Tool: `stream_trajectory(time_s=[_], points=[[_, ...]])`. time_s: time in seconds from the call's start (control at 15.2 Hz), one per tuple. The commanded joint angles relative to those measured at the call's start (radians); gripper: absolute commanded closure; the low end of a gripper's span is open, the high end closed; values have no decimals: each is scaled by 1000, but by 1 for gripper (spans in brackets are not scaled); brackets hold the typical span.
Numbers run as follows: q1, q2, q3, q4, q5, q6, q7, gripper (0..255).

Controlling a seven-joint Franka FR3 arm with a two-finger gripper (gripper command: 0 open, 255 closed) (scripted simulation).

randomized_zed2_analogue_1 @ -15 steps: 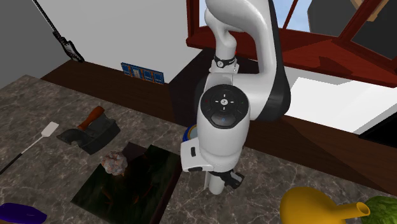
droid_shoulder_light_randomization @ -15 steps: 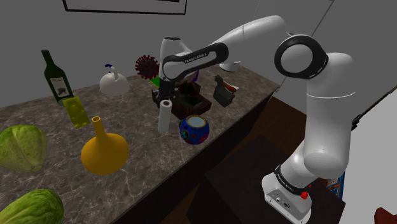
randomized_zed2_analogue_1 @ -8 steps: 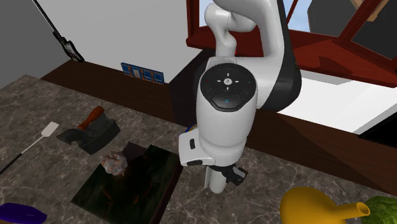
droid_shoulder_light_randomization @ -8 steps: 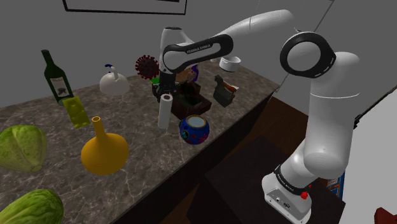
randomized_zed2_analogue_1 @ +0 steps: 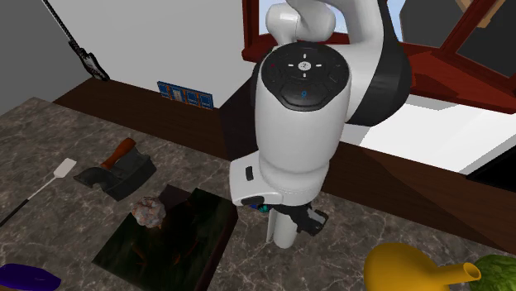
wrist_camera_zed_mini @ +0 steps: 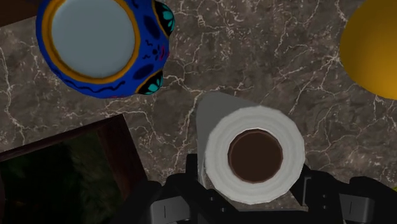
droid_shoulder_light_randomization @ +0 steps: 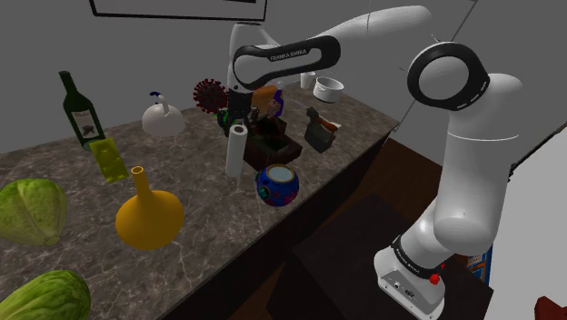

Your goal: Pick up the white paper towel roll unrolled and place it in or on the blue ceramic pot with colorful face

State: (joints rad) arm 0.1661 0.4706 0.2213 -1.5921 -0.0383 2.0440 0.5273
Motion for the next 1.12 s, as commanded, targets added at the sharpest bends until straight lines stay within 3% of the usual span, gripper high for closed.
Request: stream_trajectory(time_s=[0.0,1.06], points=[[-2,-14,1,8,3,-22,-1,255],[-1,-60,8,156,13,-215,1,255]])
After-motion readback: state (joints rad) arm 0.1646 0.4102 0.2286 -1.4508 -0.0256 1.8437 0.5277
